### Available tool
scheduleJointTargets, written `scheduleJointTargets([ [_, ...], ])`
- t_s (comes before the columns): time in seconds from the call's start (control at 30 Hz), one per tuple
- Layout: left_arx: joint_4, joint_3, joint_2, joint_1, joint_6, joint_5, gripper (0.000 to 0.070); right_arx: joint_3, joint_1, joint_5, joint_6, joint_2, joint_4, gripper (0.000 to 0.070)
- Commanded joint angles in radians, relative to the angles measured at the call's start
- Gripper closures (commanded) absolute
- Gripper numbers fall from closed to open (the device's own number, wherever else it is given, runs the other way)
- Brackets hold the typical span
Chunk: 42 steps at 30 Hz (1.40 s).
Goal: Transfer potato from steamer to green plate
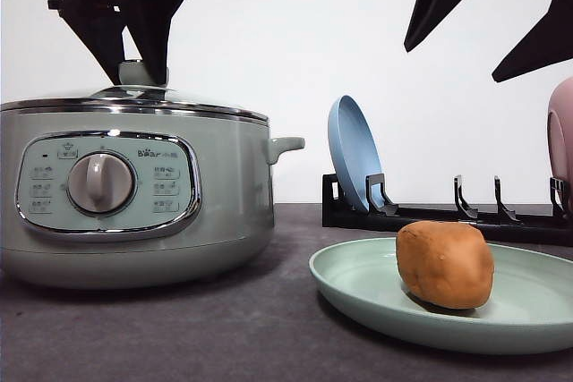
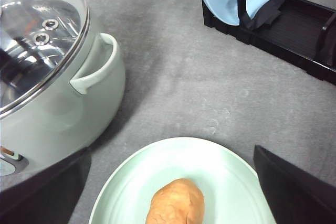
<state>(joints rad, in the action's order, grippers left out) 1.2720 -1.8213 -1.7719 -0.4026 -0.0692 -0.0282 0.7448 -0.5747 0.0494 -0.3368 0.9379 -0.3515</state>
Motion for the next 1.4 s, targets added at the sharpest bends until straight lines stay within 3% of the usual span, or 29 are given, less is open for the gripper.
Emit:
scheduleJointTargets([
  [0.0,-0.014,-0.031,-0.034,0.002,-0.006,0.009,0.0686,0.016,-0.005,0.003,0.012,0.006,0.006,0.0072],
  [0.07,-0.002,-0.031,-0.034,0.002,0.001,0.009,0.0606,0.016,-0.005,0.003,0.012,0.006,0.006,0.0073],
  [0.2,0.0,-0.031,-0.033,-0.002,0.009,0.009,0.0312,0.016,-0.005,0.0,0.014,0.006,0.006,0.0073],
  [0.27,0.0,-0.031,-0.032,-0.004,0.01,0.009,0.0229,0.016,-0.005,0.0,0.016,0.006,0.006,0.0073],
  [0.63,-0.038,-0.037,0.067,-0.009,0.01,0.008,0.022,0.016,-0.005,-0.015,0.035,0.006,-0.013,0.0073],
  [0.93,-0.035,-0.037,0.205,-0.025,0.01,-0.016,0.0227,0.016,-0.005,-0.089,0.038,0.006,-0.026,0.0073],
  [1.37,-0.015,-0.037,0.349,-0.045,0.01,-0.316,0.0229,0.016,-0.005,-0.272,0.038,0.006,-0.107,0.0073],
])
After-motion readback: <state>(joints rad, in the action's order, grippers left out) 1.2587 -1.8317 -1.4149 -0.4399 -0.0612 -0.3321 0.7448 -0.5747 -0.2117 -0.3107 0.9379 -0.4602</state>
